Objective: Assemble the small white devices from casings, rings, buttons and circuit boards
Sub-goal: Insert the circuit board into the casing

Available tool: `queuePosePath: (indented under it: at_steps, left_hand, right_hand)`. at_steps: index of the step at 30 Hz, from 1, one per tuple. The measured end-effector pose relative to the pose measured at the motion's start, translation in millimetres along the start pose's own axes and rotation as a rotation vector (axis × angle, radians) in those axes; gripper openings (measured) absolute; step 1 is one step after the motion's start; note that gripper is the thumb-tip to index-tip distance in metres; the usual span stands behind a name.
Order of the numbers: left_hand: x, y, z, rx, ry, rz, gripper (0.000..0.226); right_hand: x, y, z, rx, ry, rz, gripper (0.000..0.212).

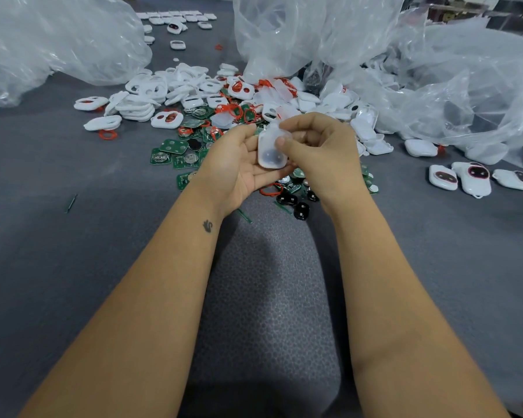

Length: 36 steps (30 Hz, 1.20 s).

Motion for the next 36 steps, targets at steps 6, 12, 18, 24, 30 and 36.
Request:
queuePosePath:
  at_steps: [6, 12, 18, 24, 30, 36]
  left_hand:
    - [0, 0, -1, 0.023, -0.015, -0.012, 0.042]
    - [0, -1, -1, 0.016, -0.02, -0.009, 0.041]
    - [-1, -2, -1, 0.009, -0.02, -0.028, 0.038]
    - [-2, -1, -1, 0.003, -0.018, -0.038, 0.035]
    - [-4, 2, 0, 0.005, 0.048, -0.076, 0.028]
    - [-3, 0, 1, 0.001, 0.073, -0.069, 0.026]
  right_hand:
    - [-4, 2, -3, 0.065, 0.186, -0.02, 0.028]
    - [-5, 3, -6, 0.126, 0.287, 0.024, 0.026]
    - [-3, 3, -6, 0.132, 0.284, 0.07, 0.025]
    - [-2, 2, -4, 0.171, 0.325, 0.103, 0.022]
    - [10, 0, -3, 0.153, 0.239, 0.238, 0.014]
    - [4, -1, 1, 0.09, 0.284, 0.122, 0.016]
Point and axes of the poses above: each hand's wrist, its own y-axis away from the middle knuckle, its own x-axis out of the back of the hand, z = x × y, the point moved 5 cm from there along -y, towards the middle knuckle, and after that the axes turned 2 degrees about z, right-handed, at the moved point
